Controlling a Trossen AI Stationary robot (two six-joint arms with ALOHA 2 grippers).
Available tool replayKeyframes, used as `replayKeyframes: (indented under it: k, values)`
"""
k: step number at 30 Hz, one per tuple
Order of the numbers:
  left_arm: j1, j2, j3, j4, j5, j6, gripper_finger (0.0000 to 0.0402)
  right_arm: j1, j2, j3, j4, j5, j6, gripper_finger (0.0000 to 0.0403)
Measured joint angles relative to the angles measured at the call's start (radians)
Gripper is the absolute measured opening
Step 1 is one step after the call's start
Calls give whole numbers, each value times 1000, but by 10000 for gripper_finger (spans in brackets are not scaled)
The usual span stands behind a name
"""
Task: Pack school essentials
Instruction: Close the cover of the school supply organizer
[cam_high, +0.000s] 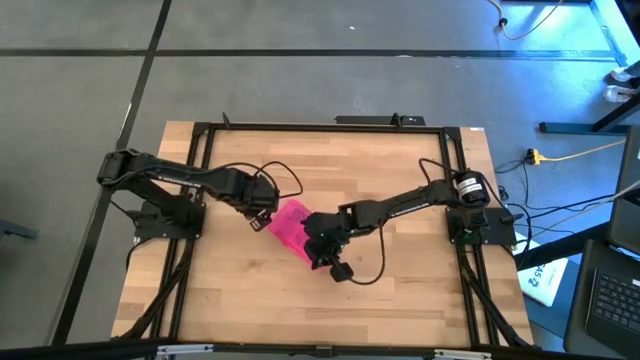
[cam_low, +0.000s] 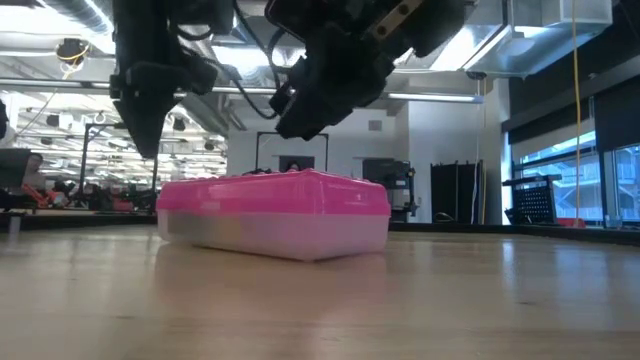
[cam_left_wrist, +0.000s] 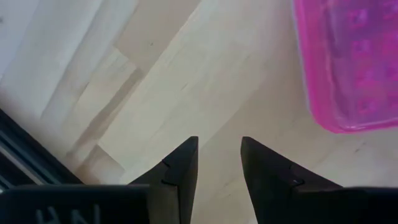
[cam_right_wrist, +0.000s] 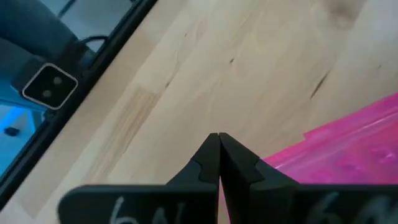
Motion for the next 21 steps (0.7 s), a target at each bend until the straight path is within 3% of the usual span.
replayKeyframes:
  k: [7, 21]
  values:
    - [18, 3, -80, 43, 10, -2, 117, 4, 11, 0, -51, 40, 21, 7]
    - [-7, 2, -267, 495, 34, 111, 117, -1, 15, 0, -181, 130, 83, 7]
